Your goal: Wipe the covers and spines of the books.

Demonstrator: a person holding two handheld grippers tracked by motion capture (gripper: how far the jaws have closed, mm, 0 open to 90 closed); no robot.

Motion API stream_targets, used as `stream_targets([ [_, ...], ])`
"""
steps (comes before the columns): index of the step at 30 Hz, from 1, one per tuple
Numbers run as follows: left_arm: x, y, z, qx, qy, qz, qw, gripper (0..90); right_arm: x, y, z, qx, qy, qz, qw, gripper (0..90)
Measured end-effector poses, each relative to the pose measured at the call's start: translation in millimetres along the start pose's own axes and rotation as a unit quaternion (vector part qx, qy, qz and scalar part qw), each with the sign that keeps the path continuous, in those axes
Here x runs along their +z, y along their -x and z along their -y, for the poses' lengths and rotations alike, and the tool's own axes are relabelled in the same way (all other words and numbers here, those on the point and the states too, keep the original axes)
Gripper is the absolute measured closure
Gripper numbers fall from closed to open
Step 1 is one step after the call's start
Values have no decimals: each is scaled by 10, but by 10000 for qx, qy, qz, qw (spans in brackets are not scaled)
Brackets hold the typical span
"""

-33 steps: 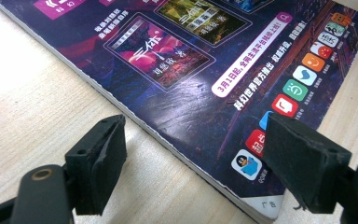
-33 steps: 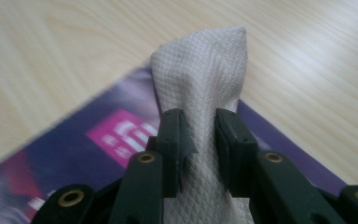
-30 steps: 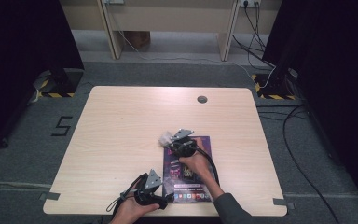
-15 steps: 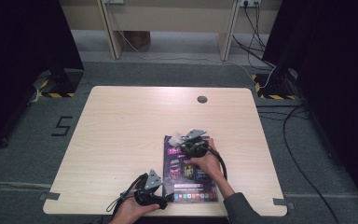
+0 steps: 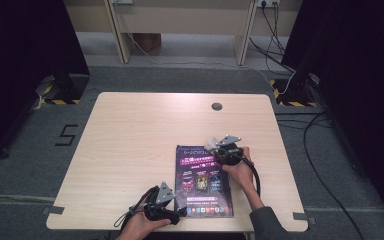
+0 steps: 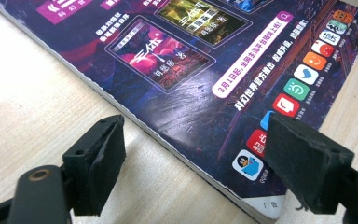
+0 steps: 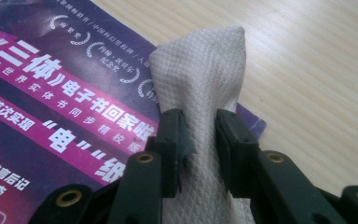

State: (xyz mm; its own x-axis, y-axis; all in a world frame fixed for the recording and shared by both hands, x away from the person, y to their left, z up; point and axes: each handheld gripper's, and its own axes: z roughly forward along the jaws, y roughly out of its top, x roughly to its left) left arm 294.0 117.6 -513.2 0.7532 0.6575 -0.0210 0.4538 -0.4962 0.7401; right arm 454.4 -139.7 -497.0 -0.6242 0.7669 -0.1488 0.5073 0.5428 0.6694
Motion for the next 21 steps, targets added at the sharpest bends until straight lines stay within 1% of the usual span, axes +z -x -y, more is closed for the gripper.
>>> stream_targets([
  [2, -2, 14, -5, 37, -6, -49, 10000, 199, 16, -25, -16, -18, 25, -17, 10000, 719],
  [3, -2, 18, -9, 61, -9, -61, 10000, 199, 27, -38, -27, 23, 41, -44, 10000, 718],
  [5, 0, 19, -11, 50, -5, -61, 10000, 199, 58, -70, -52, 39, 94, -104, 9999, 718],
  [7, 1, 20, -11, 44, -7, -64, 10000, 199, 87, -119, -91, -29, 111, -115, 9999, 717],
  [10, -1, 22, -14, 69, -18, -71, 9999, 199, 146, -212, -165, -81, 154, -204, 9996, 718],
  [11, -1, 22, -14, 68, -19, -73, 9999, 198, 164, -249, -190, -141, 160, -210, 9996, 718],
  [13, -1, 20, -14, 68, -23, -71, 9999, 198, 194, -334, -237, -191, 184, -332, 9991, 716],
  [15, 1, 19, -15, 63, -23, -71, 10000, 196, 216, -402, -271, -261, 211, -404, 9986, 715],
  [17, 1, 21, -16, 62, -23, -74, 10000, 195, 236, -482, -306, -297, 233, -557, 9977, 711],
  [18, 0, 22, -16, 67, -28, -75, 9999, 195, 244, -529, -321, -313, 248, -623, 9973, 711],
  [21, 0, 24, -16, 67, -24, -77, 9999, 195, 258, -673, -363, -473, 290, -825, 9950, 710],
])
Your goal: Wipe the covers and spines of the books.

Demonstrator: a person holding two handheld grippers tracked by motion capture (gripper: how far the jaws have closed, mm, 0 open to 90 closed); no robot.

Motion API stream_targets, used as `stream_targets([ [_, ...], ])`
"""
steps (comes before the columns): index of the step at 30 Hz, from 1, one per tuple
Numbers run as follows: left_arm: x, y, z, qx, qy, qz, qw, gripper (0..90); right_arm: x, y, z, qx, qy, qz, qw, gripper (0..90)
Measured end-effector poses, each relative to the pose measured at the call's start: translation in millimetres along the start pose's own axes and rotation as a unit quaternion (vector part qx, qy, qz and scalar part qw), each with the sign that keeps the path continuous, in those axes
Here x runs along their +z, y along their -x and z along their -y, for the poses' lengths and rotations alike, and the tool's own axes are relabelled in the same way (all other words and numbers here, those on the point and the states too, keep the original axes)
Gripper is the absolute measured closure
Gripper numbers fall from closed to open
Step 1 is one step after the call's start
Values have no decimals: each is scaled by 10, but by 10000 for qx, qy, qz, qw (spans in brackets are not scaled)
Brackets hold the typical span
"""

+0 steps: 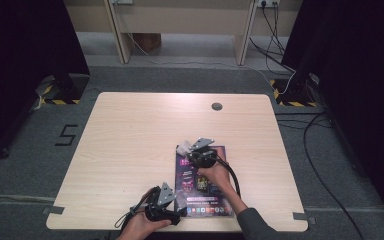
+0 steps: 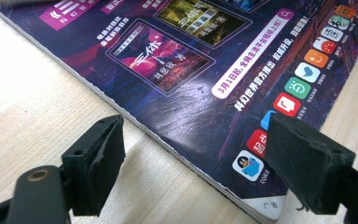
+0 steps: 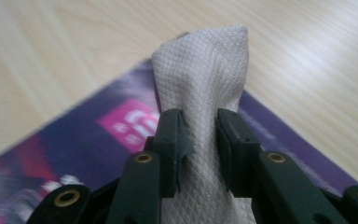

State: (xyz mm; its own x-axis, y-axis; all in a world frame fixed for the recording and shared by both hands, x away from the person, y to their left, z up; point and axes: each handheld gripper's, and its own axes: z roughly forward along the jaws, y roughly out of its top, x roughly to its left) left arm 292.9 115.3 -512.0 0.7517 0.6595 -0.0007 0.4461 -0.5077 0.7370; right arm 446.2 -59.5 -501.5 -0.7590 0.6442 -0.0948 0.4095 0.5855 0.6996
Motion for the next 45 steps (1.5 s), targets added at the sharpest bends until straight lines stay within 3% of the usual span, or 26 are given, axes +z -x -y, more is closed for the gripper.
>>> stream_targets([
  [5, -4, 3, 4, 17, 2, -11, 10000, 197, 3, -185, -31, -251, -7, -185, 9995, 711],
  [10, -5, 5, 5, 30, 7, -16, 10000, 197, -8, -164, -13, -157, 12, -320, 9994, 709],
  [12, -5, 5, 6, 23, 12, -17, 10000, 197, -14, -139, -6, -166, 2, -258, 9995, 708],
  [18, -6, 2, 8, 30, 10, -17, 10000, 197, -103, 97, 89, 14, -117, 110, 9999, 707],
  [21, -4, 2, 7, 20, 16, -10, 10000, 197, -196, 267, 192, 259, -178, 303, 9990, 707],
  [24, -4, 2, 6, 29, 15, -8, 10000, 197, -279, 379, 289, 463, -168, 336, 9982, 707],
  [28, -3, 1, 6, 14, 14, 0, 10000, 197, -310, 316, 291, 382, -241, 307, 9985, 708],
  [33, -2, -2, 7, 9, 20, 8, 10000, 197, -324, 130, 227, 285, -229, -167, 9992, 708],
  [38, -5, -1, 8, 26, 11, -1, 10000, 197, -427, 134, 157, 339, 3, -182, 9993, 720],
  [42, -3, 1, 7, 7, 18, 2, 10000, 197, -306, 161, 211, 246, -220, -91, 9994, 722],
  [45, -2, -4, 7, 6, 11, 10, 10000, 197, -280, 177, 217, 322, -183, -144, 9992, 730],
])
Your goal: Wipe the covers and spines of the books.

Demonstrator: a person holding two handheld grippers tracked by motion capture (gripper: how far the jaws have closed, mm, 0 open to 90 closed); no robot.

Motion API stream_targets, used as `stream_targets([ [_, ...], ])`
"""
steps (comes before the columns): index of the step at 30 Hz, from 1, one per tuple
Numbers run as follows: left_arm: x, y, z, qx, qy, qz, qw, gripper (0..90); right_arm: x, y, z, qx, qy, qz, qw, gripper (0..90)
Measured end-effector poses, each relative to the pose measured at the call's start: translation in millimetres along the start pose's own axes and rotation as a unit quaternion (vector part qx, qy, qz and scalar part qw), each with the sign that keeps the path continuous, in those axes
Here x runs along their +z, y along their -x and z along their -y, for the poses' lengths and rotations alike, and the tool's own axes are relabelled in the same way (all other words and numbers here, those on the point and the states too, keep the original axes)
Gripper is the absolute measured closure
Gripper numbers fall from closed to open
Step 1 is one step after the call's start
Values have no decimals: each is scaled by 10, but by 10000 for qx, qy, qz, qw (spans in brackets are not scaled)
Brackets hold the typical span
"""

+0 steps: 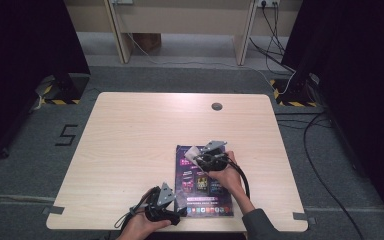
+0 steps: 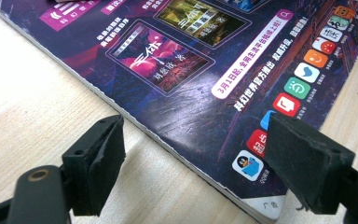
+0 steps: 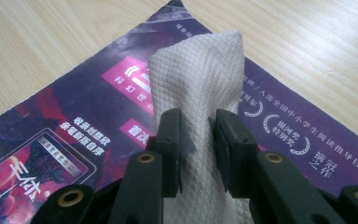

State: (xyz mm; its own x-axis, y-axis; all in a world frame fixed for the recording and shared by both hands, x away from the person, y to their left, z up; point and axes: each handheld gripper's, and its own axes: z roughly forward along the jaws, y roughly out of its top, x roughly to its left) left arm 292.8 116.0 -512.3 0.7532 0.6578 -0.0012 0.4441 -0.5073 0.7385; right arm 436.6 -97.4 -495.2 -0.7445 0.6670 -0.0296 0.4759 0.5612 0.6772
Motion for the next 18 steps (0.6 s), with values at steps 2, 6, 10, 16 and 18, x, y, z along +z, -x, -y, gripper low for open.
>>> stream_targets([
  [2, 0, 3, 2, -6, 9, -1, 10000, 197, 3, 12, 7, -14, 27, 83, 10000, 738],
  [6, -3, 10, 5, 6, 23, -32, 10000, 197, -19, 123, 39, 131, 37, 293, 9995, 743],
  [10, -1, 4, 4, -17, 9, -15, 10000, 197, -12, 106, 36, 172, 44, 330, 9993, 751],
  [16, -1, 8, 11, -42, 41, -27, 10000, 197, 112, -269, -89, -301, 66, -37, 9995, 748],
  [18, -1, 6, 11, -42, 39, -20, 10000, 197, 112, -414, -94, -430, 59, -198, 9989, 747],
])
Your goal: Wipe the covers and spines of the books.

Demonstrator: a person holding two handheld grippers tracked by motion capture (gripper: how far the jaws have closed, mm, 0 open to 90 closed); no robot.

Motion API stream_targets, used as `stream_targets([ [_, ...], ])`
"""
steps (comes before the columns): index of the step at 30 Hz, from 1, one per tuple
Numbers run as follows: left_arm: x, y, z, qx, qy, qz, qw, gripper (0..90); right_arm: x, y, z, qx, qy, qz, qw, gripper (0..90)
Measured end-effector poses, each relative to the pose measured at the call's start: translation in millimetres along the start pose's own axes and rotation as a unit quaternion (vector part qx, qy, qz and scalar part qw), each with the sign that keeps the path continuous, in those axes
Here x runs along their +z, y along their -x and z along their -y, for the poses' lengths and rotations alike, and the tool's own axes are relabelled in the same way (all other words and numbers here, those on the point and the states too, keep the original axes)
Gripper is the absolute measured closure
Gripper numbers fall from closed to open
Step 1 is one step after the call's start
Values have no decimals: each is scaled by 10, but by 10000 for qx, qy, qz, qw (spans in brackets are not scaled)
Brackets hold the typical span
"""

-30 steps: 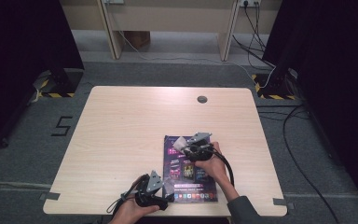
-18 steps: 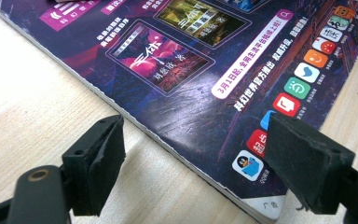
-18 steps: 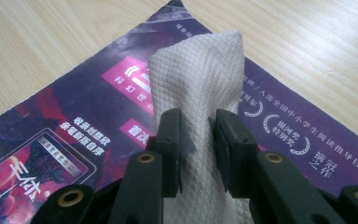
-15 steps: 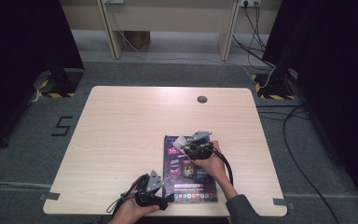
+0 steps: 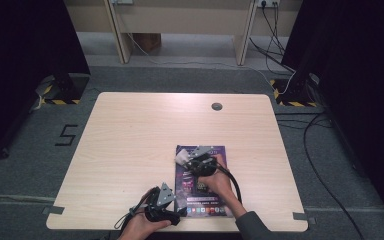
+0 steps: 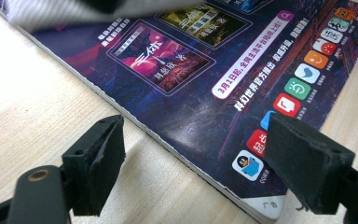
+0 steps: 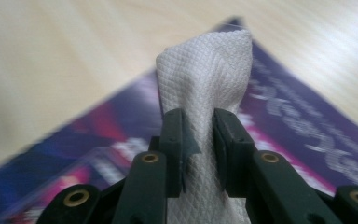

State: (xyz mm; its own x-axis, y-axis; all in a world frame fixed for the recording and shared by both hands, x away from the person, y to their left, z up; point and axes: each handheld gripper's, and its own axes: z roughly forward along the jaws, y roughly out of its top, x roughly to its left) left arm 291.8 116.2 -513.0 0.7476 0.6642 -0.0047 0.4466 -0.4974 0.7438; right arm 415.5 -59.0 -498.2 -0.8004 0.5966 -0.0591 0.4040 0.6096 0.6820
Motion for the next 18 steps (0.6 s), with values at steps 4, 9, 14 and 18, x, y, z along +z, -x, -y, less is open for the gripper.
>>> stream_targets([
  [4, 0, 4, 4, 10, 25, -22, 10000, 197, -30, -190, 10, -218, -9, -180, 9996, 746],
  [9, -12, 9, 6, 18, -12, -40, 10000, 203, -125, -110, 109, -117, -53, -122, 9998, 747],
  [14, -23, 16, 10, -50, -41, -3, 10000, 203, -320, 239, 337, 257, -95, 391, 9989, 747],
  [18, -51, 35, 18, -70, -88, 47, 9999, 204, -485, 548, 538, 647, -95, 782, 9948, 748],
])
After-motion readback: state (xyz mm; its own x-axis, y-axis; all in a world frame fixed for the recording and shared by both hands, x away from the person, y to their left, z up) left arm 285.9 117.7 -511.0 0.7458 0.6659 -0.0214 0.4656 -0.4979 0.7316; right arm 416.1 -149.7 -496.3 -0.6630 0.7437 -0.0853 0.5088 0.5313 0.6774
